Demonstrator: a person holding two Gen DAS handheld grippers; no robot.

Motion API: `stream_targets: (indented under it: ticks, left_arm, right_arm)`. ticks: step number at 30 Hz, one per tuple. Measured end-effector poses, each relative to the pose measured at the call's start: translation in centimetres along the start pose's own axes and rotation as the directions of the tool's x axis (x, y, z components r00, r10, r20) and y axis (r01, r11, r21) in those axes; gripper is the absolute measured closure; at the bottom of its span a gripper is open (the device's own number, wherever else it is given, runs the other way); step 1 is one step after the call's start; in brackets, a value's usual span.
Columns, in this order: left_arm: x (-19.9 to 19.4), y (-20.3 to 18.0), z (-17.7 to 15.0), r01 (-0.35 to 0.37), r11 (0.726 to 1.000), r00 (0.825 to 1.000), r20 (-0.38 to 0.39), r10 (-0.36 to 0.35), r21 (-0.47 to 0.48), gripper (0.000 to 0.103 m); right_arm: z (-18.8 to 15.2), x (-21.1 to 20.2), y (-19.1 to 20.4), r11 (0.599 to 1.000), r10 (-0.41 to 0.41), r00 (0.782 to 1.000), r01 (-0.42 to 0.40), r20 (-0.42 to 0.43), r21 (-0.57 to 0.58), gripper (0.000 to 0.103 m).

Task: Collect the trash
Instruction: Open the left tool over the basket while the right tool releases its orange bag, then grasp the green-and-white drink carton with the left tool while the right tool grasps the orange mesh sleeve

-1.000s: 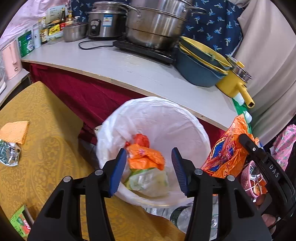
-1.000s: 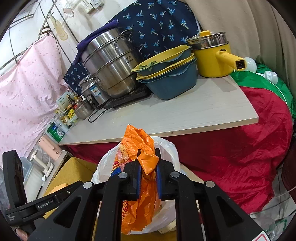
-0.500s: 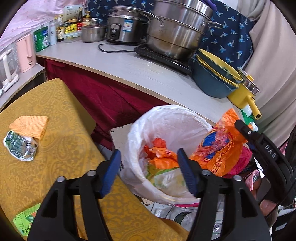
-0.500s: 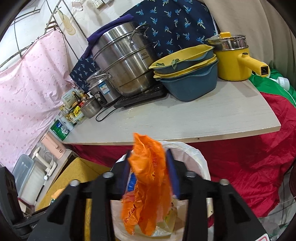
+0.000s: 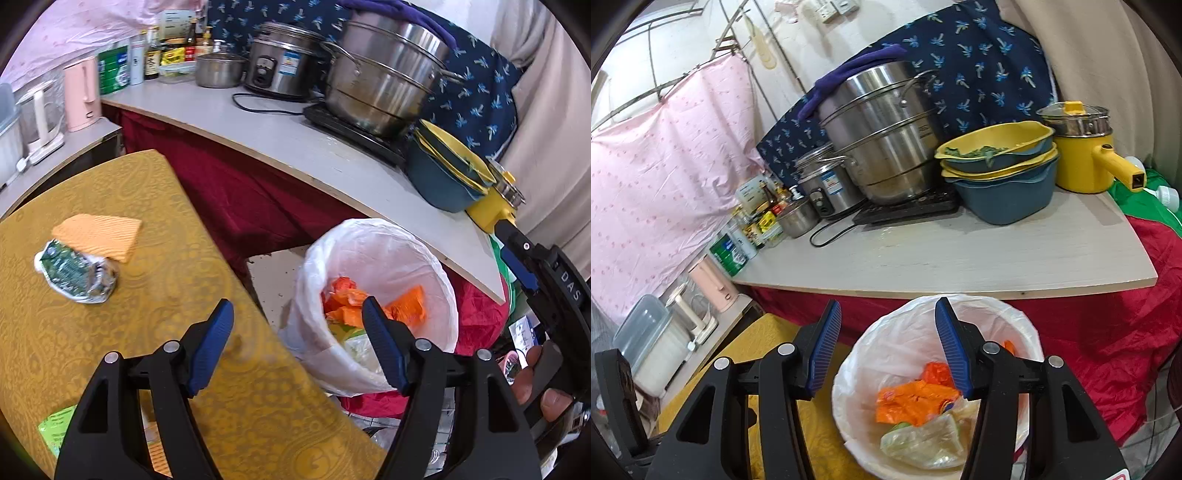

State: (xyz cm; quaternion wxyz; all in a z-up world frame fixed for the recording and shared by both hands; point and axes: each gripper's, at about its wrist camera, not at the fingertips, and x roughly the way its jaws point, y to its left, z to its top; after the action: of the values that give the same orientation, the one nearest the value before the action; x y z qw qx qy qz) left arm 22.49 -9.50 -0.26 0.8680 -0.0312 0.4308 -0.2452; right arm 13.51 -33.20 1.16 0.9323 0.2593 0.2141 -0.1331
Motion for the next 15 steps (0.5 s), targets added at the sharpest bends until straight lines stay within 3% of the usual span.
stream_targets:
  ticks: [3,15]
  left_arm:
    - [-1.0,1.6,-0.3,-0.013,0.999,1.000,0.014,0.013,-0.032,0.029]
    - [-5.2,9.6,-1.5,-0.078,0.985,0.995,0.048,0.087,-0.156,0.028]
  right_arm:
    - [-0.5,-0.3,1.7,1.000,0.021,1.000,-0.021,-0.010,-0.024,0.051]
    - [-3.7,-0.2,9.3,0.986,0.104,0.991,-0.115,-0.088,-0.123,0.051]
